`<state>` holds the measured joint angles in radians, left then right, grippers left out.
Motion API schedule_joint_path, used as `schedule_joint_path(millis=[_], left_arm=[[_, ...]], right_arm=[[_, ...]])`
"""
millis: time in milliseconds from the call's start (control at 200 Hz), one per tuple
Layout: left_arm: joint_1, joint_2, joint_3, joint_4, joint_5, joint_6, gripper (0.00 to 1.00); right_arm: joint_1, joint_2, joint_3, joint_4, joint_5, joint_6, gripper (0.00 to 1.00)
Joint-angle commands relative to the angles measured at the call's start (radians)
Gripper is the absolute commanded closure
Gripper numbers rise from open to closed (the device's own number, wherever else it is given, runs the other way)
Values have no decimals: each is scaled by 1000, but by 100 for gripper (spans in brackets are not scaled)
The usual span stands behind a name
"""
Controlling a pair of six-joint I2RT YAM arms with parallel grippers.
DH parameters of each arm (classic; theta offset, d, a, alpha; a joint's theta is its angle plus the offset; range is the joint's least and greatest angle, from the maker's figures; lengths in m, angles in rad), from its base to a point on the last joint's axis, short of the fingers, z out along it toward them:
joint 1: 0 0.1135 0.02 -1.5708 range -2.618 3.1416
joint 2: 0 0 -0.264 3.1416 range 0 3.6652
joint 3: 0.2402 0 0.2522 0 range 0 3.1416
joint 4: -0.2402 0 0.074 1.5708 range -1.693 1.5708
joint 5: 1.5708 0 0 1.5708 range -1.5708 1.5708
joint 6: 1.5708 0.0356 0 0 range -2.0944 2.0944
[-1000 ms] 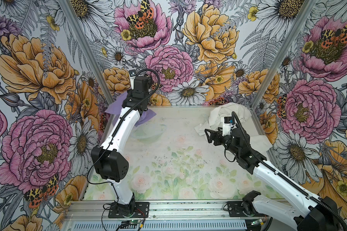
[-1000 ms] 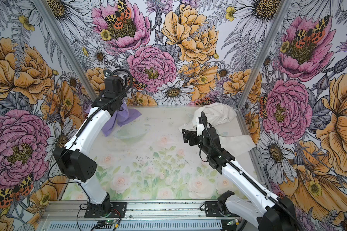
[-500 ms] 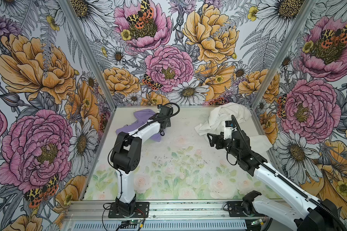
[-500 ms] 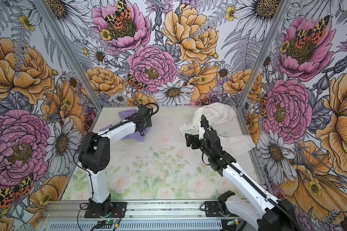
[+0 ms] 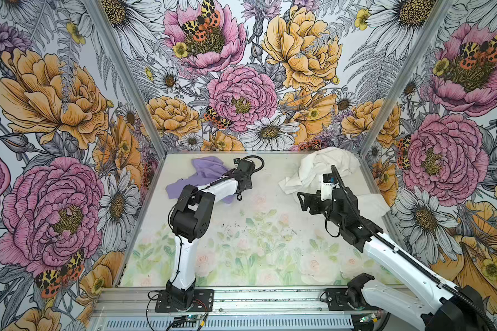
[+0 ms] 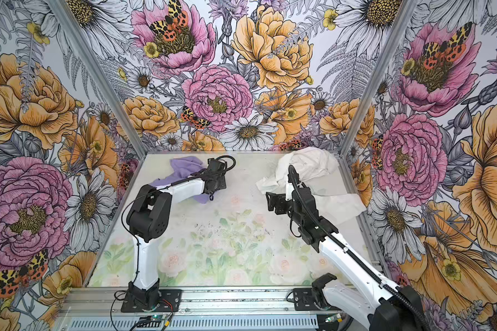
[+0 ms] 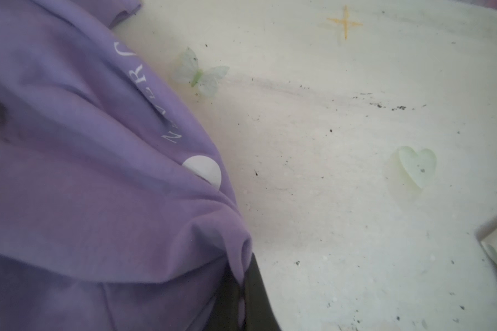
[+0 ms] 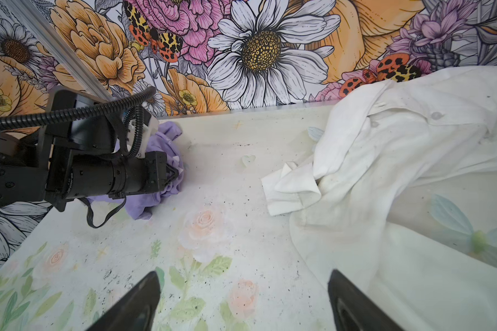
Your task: Pick out a specific cloth from the pile
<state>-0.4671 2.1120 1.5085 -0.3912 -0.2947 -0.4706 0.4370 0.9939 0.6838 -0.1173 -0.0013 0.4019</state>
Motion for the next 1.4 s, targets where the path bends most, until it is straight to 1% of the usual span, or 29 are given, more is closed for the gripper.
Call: schedule_joint_path(millis=[0, 175, 340, 505, 575, 661, 686, 786, 886, 906, 1031, 1046, 1136, 1236, 1281, 1291, 1311, 1396], left_arm=[[-10, 15, -17, 32, 35, -20, 100], [-10, 21, -24, 45, 53, -27, 99], [-7, -16, -43, 64, 64, -22, 90], [-6, -84, -68, 94, 78, -20, 73], [-7, -112, -71, 94, 78, -19, 63], [-10, -153, -76, 97, 78, -18, 54], [-12, -167, -78, 100, 107, -19, 51], [-19, -223, -86, 110, 110, -14, 40], [-27, -282, -100, 123, 107, 2, 34], [-27, -323, -105, 129, 105, 10, 33], [-31, -445, -166, 189, 93, 50, 25], [-31, -460, -177, 198, 65, 56, 24], [-33, -572, -256, 263, 20, 108, 14], [-34, -692, -354, 340, -30, 190, 12], [-34, -748, -397, 361, -77, 212, 5], [-34, -759, -408, 368, -88, 216, 5], [-33, -783, -428, 379, -104, 230, 4], [-29, -884, -518, 426, -162, 293, 1]], right_arm=[[-8, -16, -9, -6, -11, -1, 8], [-9, -10, -3, -10, -14, 1, 8], [-11, -6, 1, -12, -16, 1, 8], [-14, -9, 2, -15, -16, 1, 8], [-13, -10, 4, -16, -15, 0, 8], [-15, -12, 6, -18, -14, 1, 8], [-15, -14, 6, -17, -14, 2, 8], [-15, -18, 8, -22, -15, 1, 8], [-17, -25, 11, -24, -14, -4, 8], [-15, -27, 13, -24, -15, -4, 8], [-18, -44, 14, -25, -7, -14, 7], [-18, -46, 13, -24, -6, -15, 7], [-19, -59, 11, -24, 1, -28, 6], [-21, -72, 7, -24, 15, -45, 6], [-23, -81, 4, -24, 22, -57, 5], [-24, -82, 3, -24, 25, -60, 5], [-24, -87, 1, -24, 31, -65, 1], [-30, -108, -10, -24, 60, -90, 1]])
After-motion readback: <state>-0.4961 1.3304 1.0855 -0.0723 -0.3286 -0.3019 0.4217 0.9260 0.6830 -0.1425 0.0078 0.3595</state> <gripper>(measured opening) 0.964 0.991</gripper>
